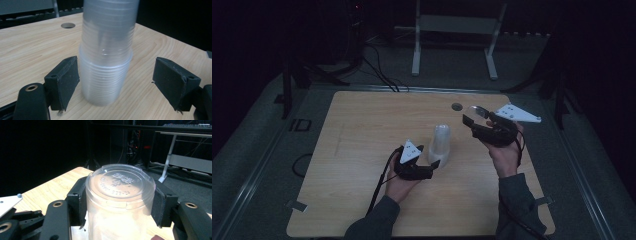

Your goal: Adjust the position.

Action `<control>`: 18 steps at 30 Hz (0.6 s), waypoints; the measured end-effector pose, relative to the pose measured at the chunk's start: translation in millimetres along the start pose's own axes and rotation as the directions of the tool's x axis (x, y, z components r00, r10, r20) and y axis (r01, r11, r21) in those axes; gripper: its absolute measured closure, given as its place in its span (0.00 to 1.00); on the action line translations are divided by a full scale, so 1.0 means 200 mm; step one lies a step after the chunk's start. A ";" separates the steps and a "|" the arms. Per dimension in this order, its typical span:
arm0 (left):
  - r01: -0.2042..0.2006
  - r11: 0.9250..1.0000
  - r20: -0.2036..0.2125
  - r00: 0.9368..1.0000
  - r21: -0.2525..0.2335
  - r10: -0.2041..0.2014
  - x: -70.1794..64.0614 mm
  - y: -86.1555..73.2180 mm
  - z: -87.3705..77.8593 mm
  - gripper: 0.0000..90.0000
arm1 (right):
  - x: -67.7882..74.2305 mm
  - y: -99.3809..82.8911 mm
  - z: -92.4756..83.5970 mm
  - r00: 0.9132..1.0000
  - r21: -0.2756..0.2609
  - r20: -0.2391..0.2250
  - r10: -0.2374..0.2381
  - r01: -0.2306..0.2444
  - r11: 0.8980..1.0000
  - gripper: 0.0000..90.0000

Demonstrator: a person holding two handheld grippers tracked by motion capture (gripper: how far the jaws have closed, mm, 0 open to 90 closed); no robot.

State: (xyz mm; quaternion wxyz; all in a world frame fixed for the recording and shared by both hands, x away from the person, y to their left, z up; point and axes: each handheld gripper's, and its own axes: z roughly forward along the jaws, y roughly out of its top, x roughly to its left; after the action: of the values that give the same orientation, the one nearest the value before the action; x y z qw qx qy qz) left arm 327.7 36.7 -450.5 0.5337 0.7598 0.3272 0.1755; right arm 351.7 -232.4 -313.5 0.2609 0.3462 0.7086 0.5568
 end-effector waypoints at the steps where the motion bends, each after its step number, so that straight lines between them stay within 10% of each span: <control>1: -0.002 1.000 0.004 1.000 -0.002 0.002 -0.01 0.00 0.00 0.23 | -0.01 -0.01 -0.01 1.000 0.000 0.005 0.002 -0.002 1.000 0.45; 18: -0.053 0.998 0.066 0.996 -0.023 0.054 -0.10 0.06 -0.02 0.24 | -0.03 -0.14 -0.04 0.999 0.029 0.014 0.036 -0.036 0.999 0.45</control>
State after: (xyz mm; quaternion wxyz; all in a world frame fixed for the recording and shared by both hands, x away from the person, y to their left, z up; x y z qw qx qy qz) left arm 314.3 22.4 -437.5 0.5476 0.7680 0.2868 0.1678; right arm 344.7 -245.6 -338.3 0.2504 0.3663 0.7087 0.5486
